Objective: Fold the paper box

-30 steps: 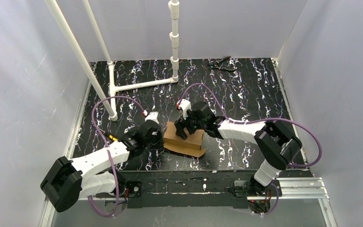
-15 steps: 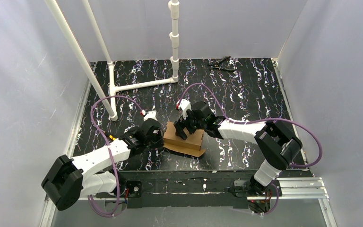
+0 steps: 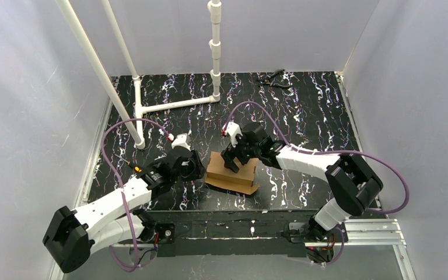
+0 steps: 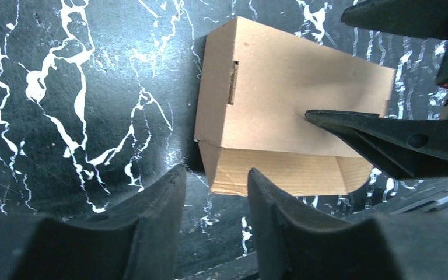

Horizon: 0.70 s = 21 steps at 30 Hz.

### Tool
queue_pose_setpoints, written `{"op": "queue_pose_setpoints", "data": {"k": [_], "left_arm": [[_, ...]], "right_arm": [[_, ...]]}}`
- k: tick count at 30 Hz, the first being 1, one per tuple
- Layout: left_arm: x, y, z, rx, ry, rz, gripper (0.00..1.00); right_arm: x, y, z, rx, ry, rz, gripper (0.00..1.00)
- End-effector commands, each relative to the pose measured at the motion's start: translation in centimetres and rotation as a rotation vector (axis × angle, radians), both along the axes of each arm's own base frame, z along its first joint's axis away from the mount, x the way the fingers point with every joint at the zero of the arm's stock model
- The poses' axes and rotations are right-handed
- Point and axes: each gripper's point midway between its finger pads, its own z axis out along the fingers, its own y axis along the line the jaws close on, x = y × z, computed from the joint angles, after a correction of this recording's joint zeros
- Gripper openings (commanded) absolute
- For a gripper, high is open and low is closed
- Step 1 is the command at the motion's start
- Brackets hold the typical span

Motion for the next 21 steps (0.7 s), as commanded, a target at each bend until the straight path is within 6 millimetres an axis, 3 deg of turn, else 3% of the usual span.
{"op": "queue_pose_setpoints", "data": {"k": [1,4,7,9,12,14,15,19,21], "left_arm": [[-0.4,0.4,1.5,-0.029,-0.033,-0.013,0.48],[-0.7,0.7,1.3,-0.050,-0.027,0.001,0.48],[-0.7,1.5,0.4,-0.041,-0.010,0.040,0.30],[-0.4,1.8,-0.2,-0.047,-0.004,0.065,0.20],[0.4,2.3,-1.3,-0.044,0.006,0.091,0.07],[1.0,2.0,-1.8,-0.054,0.010,0.089,0.02],[1.3,1.8,-2.0,-0.057,0.012,0.087,0.00],[2.5,0.7,-3.1,-0.059,0.021,0.066,0.00],[2.9,0.1,-3.5,-0.057,0.034,0.053,0.00]], "right_arm": [[-0.6,0.0,3.5,0.069,-0.020,0.115,0.98],[-1.4,-0.7,4.5,0.097,-0.003,0.203,0.98],[-1.5,-2.8,5.9,0.104,-0.029,0.283,0.98],[-0.1,-5.4,6.7,0.106,-0.059,0.230,0.98],[2.8,-10.2,7.1,0.065,-0.110,0.034,0.65],[2.8,-12.3,6.0,0.019,-0.099,-0.033,0.39],[2.5,-13.0,5.2,-0.011,-0.096,-0.051,0.31],[0.8,-14.0,1.6,-0.045,0.010,-0.092,0.16],[0.6,-13.8,0.8,-0.027,0.041,-0.115,0.12]]}}
